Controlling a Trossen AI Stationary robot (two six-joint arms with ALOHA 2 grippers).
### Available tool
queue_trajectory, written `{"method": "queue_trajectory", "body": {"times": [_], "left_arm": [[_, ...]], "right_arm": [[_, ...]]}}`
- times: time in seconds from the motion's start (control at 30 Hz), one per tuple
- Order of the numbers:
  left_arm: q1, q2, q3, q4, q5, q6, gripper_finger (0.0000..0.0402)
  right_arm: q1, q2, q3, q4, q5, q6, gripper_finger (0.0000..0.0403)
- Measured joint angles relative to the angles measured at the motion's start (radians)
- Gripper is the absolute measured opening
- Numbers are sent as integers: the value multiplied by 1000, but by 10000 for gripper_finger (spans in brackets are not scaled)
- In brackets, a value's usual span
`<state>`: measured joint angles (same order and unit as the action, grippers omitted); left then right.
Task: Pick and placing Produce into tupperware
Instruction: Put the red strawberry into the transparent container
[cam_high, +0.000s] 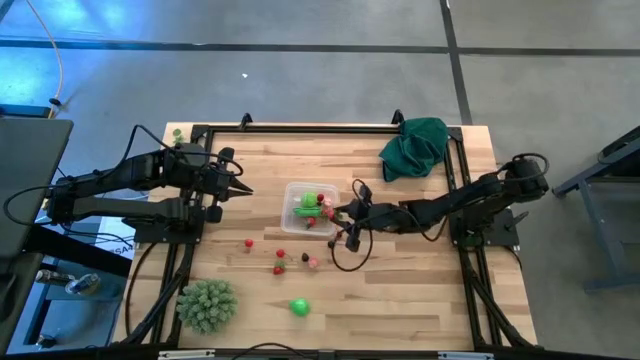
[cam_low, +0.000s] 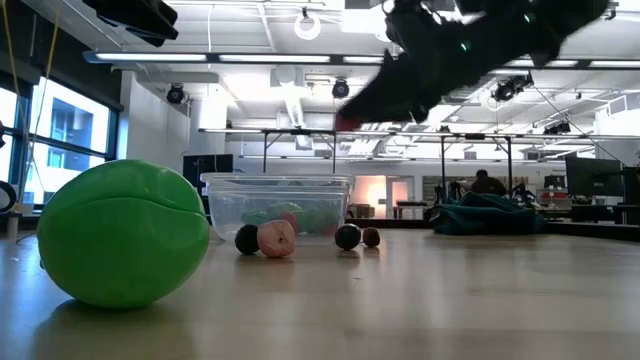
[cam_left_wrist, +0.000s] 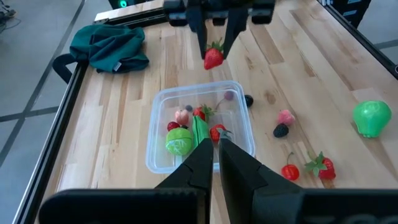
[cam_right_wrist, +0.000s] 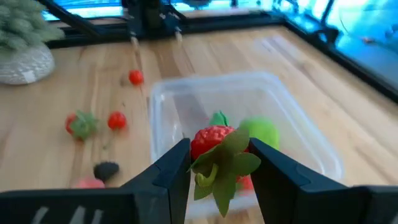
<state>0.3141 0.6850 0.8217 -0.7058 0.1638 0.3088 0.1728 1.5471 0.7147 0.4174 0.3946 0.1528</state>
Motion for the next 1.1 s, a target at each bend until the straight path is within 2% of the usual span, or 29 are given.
{"method": "queue_trajectory", "body": {"times": [0.27,0.47,0.6,0.87,1.1], "left_arm": [[0,0,0,0,0,0,19],[0,0,0,0,0,0,19],[0,0,0,0,0,0,19],[0,0,0,0,0,0,19],[0,0,0,0,0,0,19]], "right_arm": [[-65,36,261,-329,-85,-14,134],[-122,136,469,-594,-124,-4,134],[-169,222,556,-721,-175,3,134],[-232,344,592,-771,-215,4,134],[-260,391,592,-757,-250,4,134]]}}
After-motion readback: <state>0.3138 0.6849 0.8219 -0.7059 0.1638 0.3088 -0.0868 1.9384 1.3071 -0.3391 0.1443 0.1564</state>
